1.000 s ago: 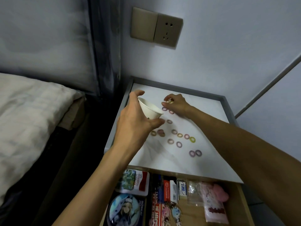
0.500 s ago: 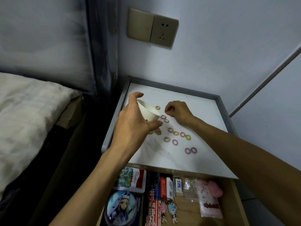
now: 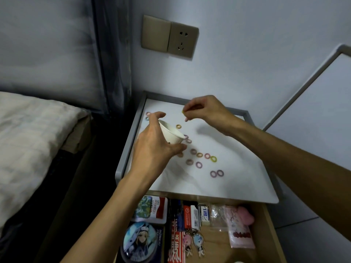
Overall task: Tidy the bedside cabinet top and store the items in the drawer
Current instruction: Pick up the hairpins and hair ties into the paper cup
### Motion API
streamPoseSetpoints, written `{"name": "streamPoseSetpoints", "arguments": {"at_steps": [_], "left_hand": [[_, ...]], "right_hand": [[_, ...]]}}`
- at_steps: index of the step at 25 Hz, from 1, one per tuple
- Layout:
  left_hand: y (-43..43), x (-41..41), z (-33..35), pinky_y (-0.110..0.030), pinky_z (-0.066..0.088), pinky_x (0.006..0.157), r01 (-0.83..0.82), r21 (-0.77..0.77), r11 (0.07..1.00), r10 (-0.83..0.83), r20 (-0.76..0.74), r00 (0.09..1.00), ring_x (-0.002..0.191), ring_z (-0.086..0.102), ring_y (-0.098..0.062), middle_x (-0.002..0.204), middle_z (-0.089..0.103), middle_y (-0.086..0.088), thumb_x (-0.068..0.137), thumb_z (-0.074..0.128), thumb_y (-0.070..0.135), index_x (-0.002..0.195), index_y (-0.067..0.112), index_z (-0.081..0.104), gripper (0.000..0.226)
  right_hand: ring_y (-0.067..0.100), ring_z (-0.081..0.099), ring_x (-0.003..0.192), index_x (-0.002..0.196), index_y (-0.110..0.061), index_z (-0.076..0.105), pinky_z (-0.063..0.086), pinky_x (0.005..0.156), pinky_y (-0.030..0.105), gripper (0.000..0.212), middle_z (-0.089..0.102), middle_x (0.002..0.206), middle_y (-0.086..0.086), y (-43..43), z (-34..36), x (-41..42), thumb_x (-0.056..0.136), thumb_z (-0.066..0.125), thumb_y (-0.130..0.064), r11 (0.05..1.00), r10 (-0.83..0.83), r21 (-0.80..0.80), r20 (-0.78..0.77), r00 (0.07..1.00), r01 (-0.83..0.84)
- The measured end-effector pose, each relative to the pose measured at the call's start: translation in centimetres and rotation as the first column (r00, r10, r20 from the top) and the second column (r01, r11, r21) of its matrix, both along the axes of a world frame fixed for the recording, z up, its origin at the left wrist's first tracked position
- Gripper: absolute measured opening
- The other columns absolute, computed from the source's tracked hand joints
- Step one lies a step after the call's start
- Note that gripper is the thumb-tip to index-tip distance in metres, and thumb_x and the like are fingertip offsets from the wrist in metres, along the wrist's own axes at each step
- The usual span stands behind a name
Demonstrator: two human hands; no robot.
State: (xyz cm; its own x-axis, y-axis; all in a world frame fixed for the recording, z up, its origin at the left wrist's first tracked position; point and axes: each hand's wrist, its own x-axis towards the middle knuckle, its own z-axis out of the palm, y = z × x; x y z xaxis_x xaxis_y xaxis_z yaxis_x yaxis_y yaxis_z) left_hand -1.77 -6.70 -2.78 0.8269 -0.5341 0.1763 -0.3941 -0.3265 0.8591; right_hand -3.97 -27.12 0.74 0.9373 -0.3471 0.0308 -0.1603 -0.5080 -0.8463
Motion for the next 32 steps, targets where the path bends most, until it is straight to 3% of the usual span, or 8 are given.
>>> {"name": "streamPoseSetpoints", "arguments": {"at_steps": [6, 9, 11, 14, 17, 22, 26, 32], "left_hand": [[-0.3, -1.0, -0.3, -0.047, 0.055, 0.078, 0.041, -0.031, 0.999, -0.042, -0.012, 0.999, 0.096, 0.062, -0.021, 0.111, 0.063, 0.006, 0.060, 0.090, 0.035, 0.130, 0.032, 0.037, 0.088], [-0.1, -1.3, -0.3, -0.048, 0.054, 0.082, 0.029, -0.009, 1.000, -0.029, -0.023, 0.999, 0.098, 0.059, -0.023, 0.113, 0.057, 0.005, 0.059, 0.090, 0.037, 0.134, 0.035, 0.034, 0.093], [0.0, -1.4, -0.3, -0.045, 0.054, 0.084, 0.038, -0.009, 0.999, -0.038, -0.027, 0.999, 0.100, 0.059, -0.024, 0.116, 0.056, 0.004, 0.060, 0.091, 0.035, 0.135, 0.034, 0.035, 0.094], [-0.1, -1.6, 0.0, -0.043, 0.055, 0.084, 0.056, -0.006, 0.998, -0.056, -0.027, 0.998, 0.101, 0.058, -0.024, 0.114, 0.052, 0.006, 0.062, 0.091, 0.033, 0.137, 0.031, 0.035, 0.094], [-0.3, -1.5, -0.1, -0.041, 0.055, 0.084, 0.052, -0.004, 0.999, -0.052, -0.028, 0.998, 0.101, 0.058, -0.024, 0.117, 0.056, 0.002, 0.062, 0.090, 0.032, 0.137, 0.031, 0.035, 0.093], [-0.5, -1.2, -0.2, -0.046, 0.054, 0.084, 0.040, 0.002, 0.999, -0.040, -0.021, 0.999, 0.102, 0.057, -0.027, 0.113, 0.054, 0.002, 0.062, 0.089, 0.032, 0.137, 0.030, 0.033, 0.094], [-0.4, -0.6, -0.3, -0.043, 0.053, 0.084, 0.033, 0.001, 0.999, -0.033, -0.001, 0.999, 0.101, 0.057, -0.025, 0.110, 0.053, 0.002, 0.062, 0.089, 0.033, 0.138, 0.027, 0.034, 0.094], [-0.2, -0.5, -0.3, -0.042, 0.053, 0.083, 0.027, 0.000, 1.000, -0.027, 0.007, 1.000, 0.100, 0.057, -0.025, 0.111, 0.053, 0.001, 0.063, 0.089, 0.033, 0.137, 0.027, 0.034, 0.092]], "right_hand": [[0.011, 0.070, 0.096, 0.095, -0.009, 0.076, 0.055, 0.088, 0.027, 0.014, 0.075, 0.099, 0.000, 5.1, 3.4, -3.5, 0.082, 0.072, -0.004, 0.946, 0.302, -0.114, -0.036, 0.953, -0.304], [0.007, 0.069, 0.088, 0.098, -0.013, 0.075, 0.056, 0.080, 0.023, 0.015, 0.074, 0.098, -0.005, 2.4, 2.6, -5.4, 0.087, 0.068, -0.005, 0.992, 0.070, -0.106, 0.027, 0.997, -0.067], [0.012, 0.066, 0.086, 0.106, -0.021, 0.071, 0.056, 0.077, 0.029, 0.019, 0.070, 0.105, -0.001, -0.4, -0.3, -6.9, 0.087, 0.070, -0.016, 0.957, -0.132, -0.272, -0.096, 0.987, 0.102], [0.018, 0.059, 0.098, 0.124, -0.029, 0.059, 0.045, 0.080, 0.026, 0.044, 0.056, 0.125, 0.006, -2.7, -6.3, -8.9, 0.083, 0.073, -0.038, 0.881, -0.309, -0.462, -0.392, 0.866, 0.105], [0.021, 0.058, 0.102, 0.124, -0.028, 0.059, 0.046, 0.081, 0.026, 0.046, 0.052, 0.125, 0.009, -1.6, -9.8, -8.4, 0.083, 0.070, -0.046, 0.896, -0.329, -0.410, -0.348, 0.878, 0.173], [0.017, 0.063, 0.057, 0.098, -0.011, 0.069, 0.042, 0.041, 0.019, 0.012, 0.065, 0.097, 0.019, 0.9, -12.0, -5.1, 0.088, 0.064, -0.008, 0.879, -0.246, -0.453, -0.160, 0.956, 0.150], [0.016, 0.062, 0.063, 0.092, -0.002, 0.067, 0.038, 0.041, 0.017, 0.008, 0.063, 0.087, 0.010, 1.4, -12.2, -4.4, 0.088, 0.061, -0.004, 0.859, -0.244, -0.488, -0.130, 0.961, 0.152], [0.021, 0.063, 0.064, 0.091, -0.010, 0.067, 0.053, 0.056, 0.031, 0.019, 0.066, 0.087, 0.007, 1.3, -10.4, -4.0, 0.089, 0.053, 0.001, 0.868, -0.145, -0.496, -0.312, 0.939, -0.031]]}}
